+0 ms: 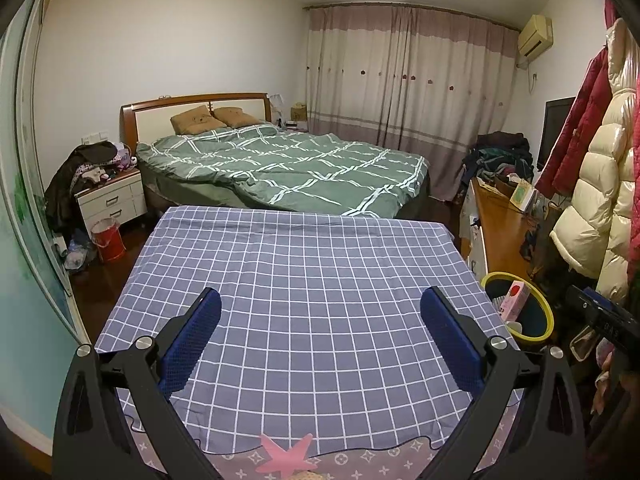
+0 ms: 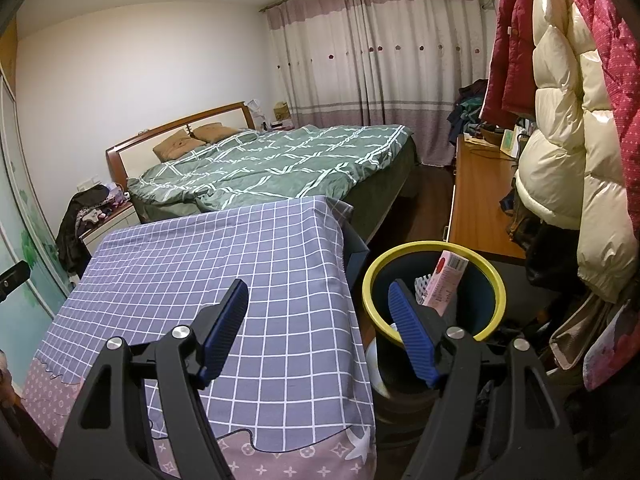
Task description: Collect trash
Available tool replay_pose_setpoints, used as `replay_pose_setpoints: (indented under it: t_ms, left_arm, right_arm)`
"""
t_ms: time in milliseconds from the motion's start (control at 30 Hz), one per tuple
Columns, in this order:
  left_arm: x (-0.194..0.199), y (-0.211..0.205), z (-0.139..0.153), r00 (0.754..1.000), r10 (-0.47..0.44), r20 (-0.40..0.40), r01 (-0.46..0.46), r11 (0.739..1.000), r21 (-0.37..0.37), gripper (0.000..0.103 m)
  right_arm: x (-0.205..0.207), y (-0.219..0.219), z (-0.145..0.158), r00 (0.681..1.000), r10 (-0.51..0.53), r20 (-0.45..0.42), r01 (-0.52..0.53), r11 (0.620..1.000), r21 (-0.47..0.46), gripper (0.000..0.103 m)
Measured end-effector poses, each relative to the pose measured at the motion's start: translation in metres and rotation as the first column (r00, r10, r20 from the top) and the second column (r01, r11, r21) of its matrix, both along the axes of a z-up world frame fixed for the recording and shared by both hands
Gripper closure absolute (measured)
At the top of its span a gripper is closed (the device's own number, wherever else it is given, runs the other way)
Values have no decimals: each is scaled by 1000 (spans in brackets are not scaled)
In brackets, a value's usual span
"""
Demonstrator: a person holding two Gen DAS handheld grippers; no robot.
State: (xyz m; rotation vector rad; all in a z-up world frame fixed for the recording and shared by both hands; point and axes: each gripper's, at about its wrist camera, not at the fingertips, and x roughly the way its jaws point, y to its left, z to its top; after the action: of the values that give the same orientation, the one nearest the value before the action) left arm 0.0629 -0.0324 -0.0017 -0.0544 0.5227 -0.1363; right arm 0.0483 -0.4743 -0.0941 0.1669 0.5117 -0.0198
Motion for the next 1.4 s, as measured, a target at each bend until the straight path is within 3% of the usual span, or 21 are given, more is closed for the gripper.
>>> replay_pose_setpoints:
  t_ms: [1400]
  left_arm:
    - [5, -4, -13, 1000, -17, -22, 17, 1000, -2, 5]
  right_arm:
    - [6, 2, -10, 1000, 7, -22, -7, 1000, 13, 34]
